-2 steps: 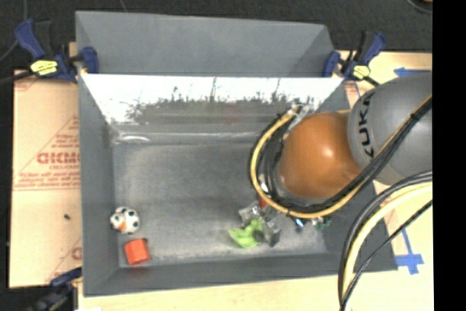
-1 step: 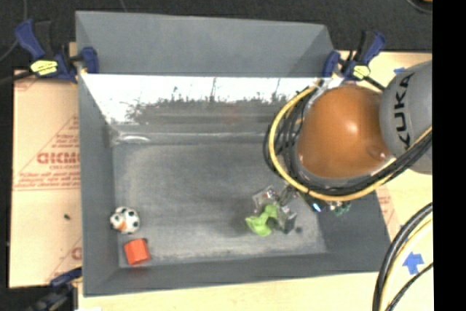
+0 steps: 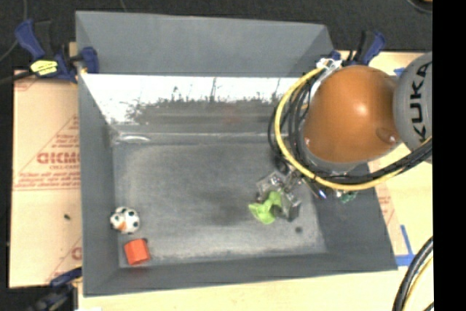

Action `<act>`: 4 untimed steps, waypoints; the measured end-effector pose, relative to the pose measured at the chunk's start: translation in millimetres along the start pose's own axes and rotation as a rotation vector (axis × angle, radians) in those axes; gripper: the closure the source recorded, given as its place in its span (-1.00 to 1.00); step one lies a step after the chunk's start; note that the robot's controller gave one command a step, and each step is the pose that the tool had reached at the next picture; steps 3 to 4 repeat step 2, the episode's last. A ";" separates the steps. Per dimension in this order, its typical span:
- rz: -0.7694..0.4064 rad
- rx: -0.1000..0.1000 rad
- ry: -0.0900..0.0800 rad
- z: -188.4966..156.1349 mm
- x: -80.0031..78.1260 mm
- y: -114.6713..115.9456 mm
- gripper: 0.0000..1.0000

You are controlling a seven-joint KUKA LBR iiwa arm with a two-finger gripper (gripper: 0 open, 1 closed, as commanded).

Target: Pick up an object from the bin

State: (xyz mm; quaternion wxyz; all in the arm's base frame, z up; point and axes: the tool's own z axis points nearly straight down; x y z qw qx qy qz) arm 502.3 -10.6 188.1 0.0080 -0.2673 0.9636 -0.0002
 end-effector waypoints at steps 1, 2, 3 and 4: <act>0.014 -0.004 0.007 -39.0 -9.4 11.2 1.00; 0.012 -0.002 0.003 -122.9 -22.3 5.7 1.00; 0.012 -0.002 0.003 -122.9 -22.3 5.7 1.00; 0.012 -0.002 0.003 -122.9 -22.3 5.7 1.00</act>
Offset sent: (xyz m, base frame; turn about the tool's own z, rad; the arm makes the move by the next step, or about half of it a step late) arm 0.0233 0.0176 0.1853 0.0034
